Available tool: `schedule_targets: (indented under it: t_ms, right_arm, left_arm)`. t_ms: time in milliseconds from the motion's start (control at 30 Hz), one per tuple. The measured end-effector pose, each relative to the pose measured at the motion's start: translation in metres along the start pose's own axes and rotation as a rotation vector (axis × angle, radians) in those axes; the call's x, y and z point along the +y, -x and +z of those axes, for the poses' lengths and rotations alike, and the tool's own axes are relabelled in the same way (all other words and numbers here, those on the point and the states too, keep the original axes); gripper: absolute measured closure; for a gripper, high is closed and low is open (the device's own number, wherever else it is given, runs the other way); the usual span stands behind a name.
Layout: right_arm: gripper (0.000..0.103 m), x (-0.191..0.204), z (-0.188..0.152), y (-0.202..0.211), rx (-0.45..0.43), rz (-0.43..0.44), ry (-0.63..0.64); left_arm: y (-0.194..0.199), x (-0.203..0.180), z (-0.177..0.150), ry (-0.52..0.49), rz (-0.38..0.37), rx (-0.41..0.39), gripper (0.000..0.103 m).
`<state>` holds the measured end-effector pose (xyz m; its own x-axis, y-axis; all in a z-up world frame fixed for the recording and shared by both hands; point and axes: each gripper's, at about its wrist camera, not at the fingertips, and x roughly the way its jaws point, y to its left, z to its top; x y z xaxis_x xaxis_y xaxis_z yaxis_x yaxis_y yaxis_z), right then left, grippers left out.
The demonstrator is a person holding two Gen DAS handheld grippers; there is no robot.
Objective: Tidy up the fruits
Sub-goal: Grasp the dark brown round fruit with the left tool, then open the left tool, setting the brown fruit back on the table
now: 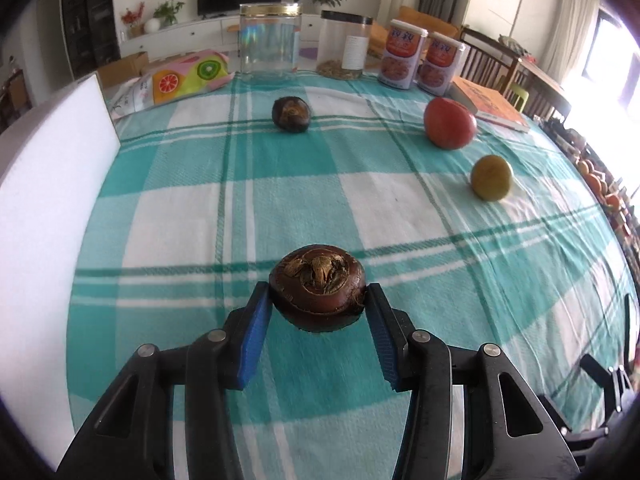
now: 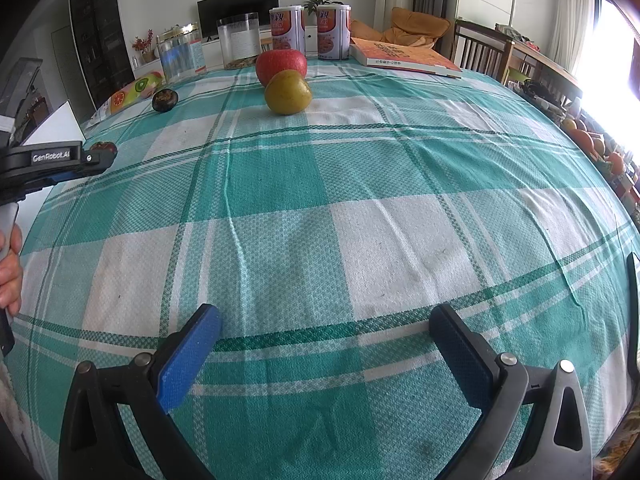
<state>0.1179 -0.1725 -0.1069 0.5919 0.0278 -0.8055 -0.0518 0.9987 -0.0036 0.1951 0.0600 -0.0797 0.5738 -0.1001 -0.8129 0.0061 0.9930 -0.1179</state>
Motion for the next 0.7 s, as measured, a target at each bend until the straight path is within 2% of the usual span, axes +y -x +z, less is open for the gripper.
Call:
schedule_targets:
  t_ms: [200,300,367,433,467,500,533,600,700]
  right_arm:
    - [0.0,0.0,0.0,0.0,0.0,0.0,0.0]
    - [0.0,0.0,0.0,0.0,0.0,0.0,0.0]
    - [0.0,0.0,0.0,0.0,0.0,0.0,0.0]
    - [0.0,0.0,0.0,0.0,0.0,0.001,0.0]
    - [0.0,0.0,0.0,0.0,0.0,0.001,0.0]
    - [0.0,0.0,0.0,0.0,0.0,0.0,0.0]
    - [0.0,0.0,0.0,0.0,0.0,0.0,0.0]
    - [0.0,0.0,0.0,0.0,0.0,0.0,0.0]
    - [0.0,0.0,0.0,0.0,0.0,0.0,0.0]
  left_arm:
    - [0.042,-0.026,-0.054,-0.079,-0.054,0.017,0.053]
    - [0.048,-0.028,-0.068,-0.093,-0.028,-0.009,0.053]
    - [0.039,-0.022,-0.072,-0.081,0.006,0.008,0.052]
    - [0.031,-0.015,-0.074,-0.061,0.028,0.001,0.047]
    - [0.03,-0.013,-0.074,-0.062,0.033,-0.016,0.04]
    - [0.03,-0.013,-0.076,-0.072,0.047,-0.027,0.028]
    - [0.028,-0.013,-0.076,-0.084,0.067,-0.024,0.023]
    - [0.026,-0.013,-0.079,-0.103,0.08,-0.043,0.018]
    - [0.026,-0.012,-0.079,-0.094,0.076,-0.041,0.016]
